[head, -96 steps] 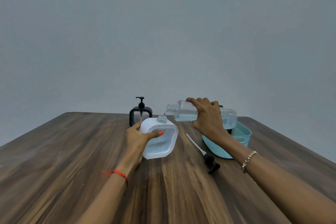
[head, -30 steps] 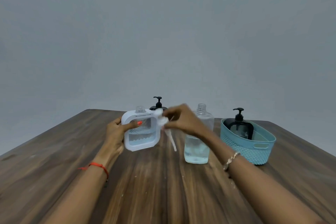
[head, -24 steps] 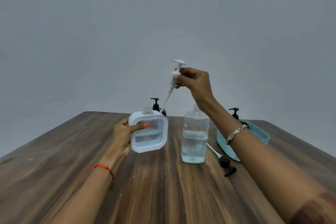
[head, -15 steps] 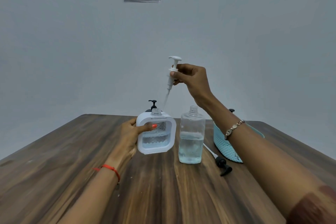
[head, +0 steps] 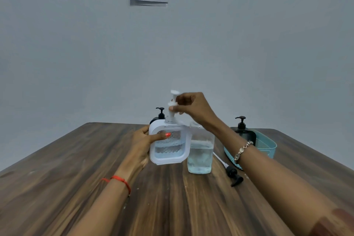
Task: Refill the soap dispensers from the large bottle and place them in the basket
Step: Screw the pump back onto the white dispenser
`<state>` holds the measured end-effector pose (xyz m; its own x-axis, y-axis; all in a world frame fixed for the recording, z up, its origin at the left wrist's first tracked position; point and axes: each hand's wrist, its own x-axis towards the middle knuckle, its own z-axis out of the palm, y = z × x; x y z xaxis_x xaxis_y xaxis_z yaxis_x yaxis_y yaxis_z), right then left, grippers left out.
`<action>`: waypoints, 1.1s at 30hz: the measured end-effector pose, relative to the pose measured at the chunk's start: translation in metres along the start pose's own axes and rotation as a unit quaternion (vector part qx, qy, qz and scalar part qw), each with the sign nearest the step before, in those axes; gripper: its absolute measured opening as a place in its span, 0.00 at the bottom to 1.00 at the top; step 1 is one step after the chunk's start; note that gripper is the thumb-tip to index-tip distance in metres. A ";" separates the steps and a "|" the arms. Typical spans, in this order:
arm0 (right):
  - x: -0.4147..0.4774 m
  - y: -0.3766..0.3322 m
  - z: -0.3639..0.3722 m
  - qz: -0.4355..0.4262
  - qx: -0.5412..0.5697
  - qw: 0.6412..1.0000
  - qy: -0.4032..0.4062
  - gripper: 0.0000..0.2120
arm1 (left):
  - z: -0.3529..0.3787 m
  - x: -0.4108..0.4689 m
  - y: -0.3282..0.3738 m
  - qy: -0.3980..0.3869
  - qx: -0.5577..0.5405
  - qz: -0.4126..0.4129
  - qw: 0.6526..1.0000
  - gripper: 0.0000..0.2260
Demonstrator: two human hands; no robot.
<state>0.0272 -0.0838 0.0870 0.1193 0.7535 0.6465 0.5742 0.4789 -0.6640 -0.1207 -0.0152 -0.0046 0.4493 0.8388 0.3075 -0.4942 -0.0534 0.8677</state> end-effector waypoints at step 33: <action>-0.018 0.029 -0.004 0.138 0.050 0.989 0.003 0.11 | 0.016 -0.001 -0.011 -0.024 -0.011 -0.031 0.999 0.26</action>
<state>0.0446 -0.0852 0.0571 0.2643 0.8594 0.4376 0.4367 0.2979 -0.8488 -0.1034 -0.0242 -0.0082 0.5140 0.8136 0.2718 -0.4798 0.0100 0.8773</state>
